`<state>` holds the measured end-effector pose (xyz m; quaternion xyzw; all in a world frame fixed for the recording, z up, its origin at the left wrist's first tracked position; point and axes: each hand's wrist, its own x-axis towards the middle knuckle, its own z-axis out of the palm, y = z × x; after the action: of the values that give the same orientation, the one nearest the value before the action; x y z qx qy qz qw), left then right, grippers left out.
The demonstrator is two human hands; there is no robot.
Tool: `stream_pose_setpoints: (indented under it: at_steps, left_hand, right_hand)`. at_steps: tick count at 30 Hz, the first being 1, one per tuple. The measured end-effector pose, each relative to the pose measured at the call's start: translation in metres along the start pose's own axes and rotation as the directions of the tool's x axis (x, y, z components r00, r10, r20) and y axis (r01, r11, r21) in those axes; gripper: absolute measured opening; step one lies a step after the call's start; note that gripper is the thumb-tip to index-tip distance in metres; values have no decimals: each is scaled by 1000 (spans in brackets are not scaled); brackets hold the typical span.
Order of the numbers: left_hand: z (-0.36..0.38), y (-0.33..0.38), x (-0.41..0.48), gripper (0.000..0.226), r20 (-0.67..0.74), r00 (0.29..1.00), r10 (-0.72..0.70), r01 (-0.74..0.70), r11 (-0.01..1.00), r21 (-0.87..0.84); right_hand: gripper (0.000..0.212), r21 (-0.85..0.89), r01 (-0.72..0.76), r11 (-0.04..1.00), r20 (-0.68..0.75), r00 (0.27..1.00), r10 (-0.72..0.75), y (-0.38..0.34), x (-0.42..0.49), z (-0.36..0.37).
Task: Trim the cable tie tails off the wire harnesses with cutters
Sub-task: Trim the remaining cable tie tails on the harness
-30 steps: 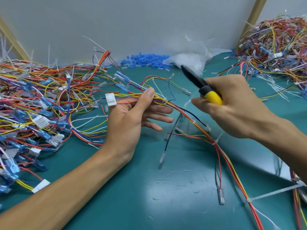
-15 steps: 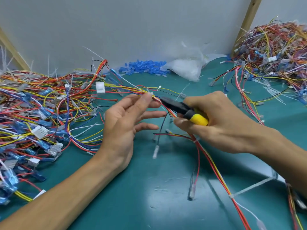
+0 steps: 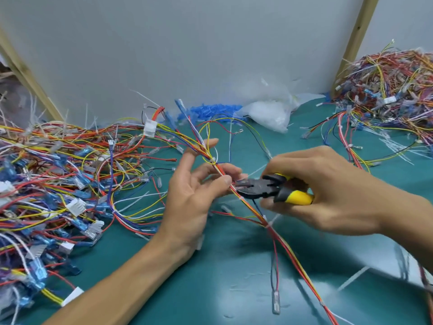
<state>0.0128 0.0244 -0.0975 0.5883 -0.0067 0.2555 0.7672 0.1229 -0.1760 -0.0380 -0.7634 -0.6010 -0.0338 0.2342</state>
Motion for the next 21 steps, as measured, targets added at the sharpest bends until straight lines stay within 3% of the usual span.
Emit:
stream_pose_setpoints:
  at_steps: [4, 5, 7, 8, 10, 12, 14, 17, 21]
  left_hand:
    - [-5, -1, 1, 55, -11, 1000, -25, 24, 998, -52]
    - [-5, -2, 1, 55, -21, 999, -25, 24, 998, -52]
    - [-4, -2, 1, 55, -37, 999, -20, 19, 999, -38]
    - [-3, -2, 2, 55, -43, 999, -16, 15, 999, -30]
    - [-3, -1, 2, 55, -52, 999, -6, 5, 1000, -23]
    - [-2, 0, 1, 55, -52, 999, 1, -2, 1000, -23]
    - [-2, 0, 2, 54, -66, 998, -1, 1, 1000, -7]
    - [-1, 1, 1, 53, -104, 995, -8, 10, 1000, 22]
    - [1, 4, -1, 55, -145, 989, 0, 14, 996, 91]
  right_hand:
    - [33, -17, -72, 997, -194, 979, 67, 6, 1, -9]
    - [35, 42, -124, 991, -236, 963, 131, 7, 1, -9]
    - [32, 364, -196, 911, -248, 922, 297, 4, 4, -7]
    - [29, 575, -200, 793, -211, 901, 380, 2, 6, -6]
    - [28, 874, -220, 433, -58, 837, 544, -3, 12, -3]
    - [24, 974, -218, 64, 132, 773, 620, -9, 19, -3]
    - [22, 968, -162, -192, 249, 731, 636, -15, 27, -3]
    - [26, 927, -25, -375, 290, 685, 668, -24, 31, 10]
    - [26, 913, 208, -351, 167, 595, 786, -29, 17, 41]
